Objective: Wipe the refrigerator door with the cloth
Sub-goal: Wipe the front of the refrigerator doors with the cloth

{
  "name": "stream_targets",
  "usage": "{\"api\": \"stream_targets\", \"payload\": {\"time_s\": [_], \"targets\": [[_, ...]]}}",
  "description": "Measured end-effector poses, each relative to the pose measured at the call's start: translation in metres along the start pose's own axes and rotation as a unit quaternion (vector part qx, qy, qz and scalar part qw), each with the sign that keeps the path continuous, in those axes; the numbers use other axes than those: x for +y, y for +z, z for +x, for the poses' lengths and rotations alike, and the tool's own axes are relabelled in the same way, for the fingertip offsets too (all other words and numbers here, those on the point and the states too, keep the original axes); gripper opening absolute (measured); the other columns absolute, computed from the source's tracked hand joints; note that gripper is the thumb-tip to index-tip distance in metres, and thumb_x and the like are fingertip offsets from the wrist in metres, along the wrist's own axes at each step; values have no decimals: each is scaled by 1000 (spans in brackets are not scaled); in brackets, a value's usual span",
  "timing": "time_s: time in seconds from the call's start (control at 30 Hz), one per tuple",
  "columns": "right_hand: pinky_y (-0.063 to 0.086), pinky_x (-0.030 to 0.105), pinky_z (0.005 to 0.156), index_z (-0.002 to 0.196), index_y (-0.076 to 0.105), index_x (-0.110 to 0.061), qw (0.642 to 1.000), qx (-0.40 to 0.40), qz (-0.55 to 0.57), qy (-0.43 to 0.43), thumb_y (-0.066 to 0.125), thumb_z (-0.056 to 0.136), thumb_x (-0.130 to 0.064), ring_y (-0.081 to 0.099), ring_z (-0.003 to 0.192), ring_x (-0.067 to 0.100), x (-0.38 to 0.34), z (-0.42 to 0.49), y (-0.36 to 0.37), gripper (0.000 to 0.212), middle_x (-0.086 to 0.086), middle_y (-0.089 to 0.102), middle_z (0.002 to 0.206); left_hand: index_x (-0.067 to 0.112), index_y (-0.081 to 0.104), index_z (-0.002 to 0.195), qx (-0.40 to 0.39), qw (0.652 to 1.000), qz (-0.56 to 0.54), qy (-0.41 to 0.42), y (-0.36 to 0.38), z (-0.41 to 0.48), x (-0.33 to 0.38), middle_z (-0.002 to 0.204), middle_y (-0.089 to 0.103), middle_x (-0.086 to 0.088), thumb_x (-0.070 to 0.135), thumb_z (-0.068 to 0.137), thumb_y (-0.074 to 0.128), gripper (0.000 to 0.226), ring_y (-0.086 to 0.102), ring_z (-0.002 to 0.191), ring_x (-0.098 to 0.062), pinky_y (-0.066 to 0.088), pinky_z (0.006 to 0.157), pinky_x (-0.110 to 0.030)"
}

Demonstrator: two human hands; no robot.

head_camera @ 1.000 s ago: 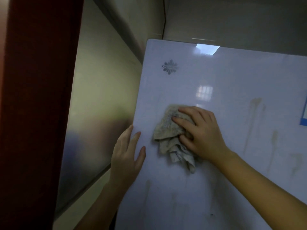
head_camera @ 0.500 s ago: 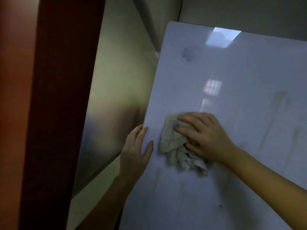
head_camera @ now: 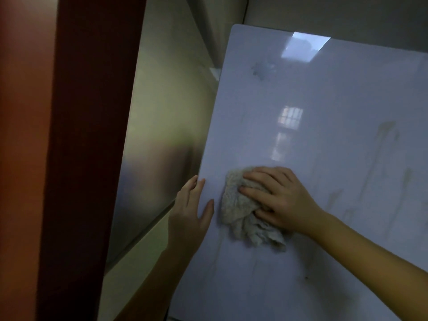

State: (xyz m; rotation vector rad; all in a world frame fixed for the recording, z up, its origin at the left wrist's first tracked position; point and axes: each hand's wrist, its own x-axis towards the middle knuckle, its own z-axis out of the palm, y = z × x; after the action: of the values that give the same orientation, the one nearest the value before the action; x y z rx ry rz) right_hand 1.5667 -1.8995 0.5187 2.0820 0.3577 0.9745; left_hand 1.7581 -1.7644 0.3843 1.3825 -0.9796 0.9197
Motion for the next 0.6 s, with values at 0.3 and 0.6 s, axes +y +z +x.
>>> {"api": "stream_targets", "payload": {"time_s": [0.3,0.6], "targets": [[39,45,99,129,69,-18,975,84,7,206,74,78,-27,55,123,37,7,29,-9,52,13,60,139,11,44,150,-4,1000,-8,-3,3,-11,-1,147,53,-13,34,100,54,56,52,133,-21,48,103,-29],[47,44,94,129,69,-18,999,-30,12,10,67,91,-30,60,123,35,-30,-30,9,40,14,63,138,9,43,150,-1,1000,-8,4,5,-18,-2,151,52,-15,36,101,53,57,51,135,-24,49,105,-35]]}}
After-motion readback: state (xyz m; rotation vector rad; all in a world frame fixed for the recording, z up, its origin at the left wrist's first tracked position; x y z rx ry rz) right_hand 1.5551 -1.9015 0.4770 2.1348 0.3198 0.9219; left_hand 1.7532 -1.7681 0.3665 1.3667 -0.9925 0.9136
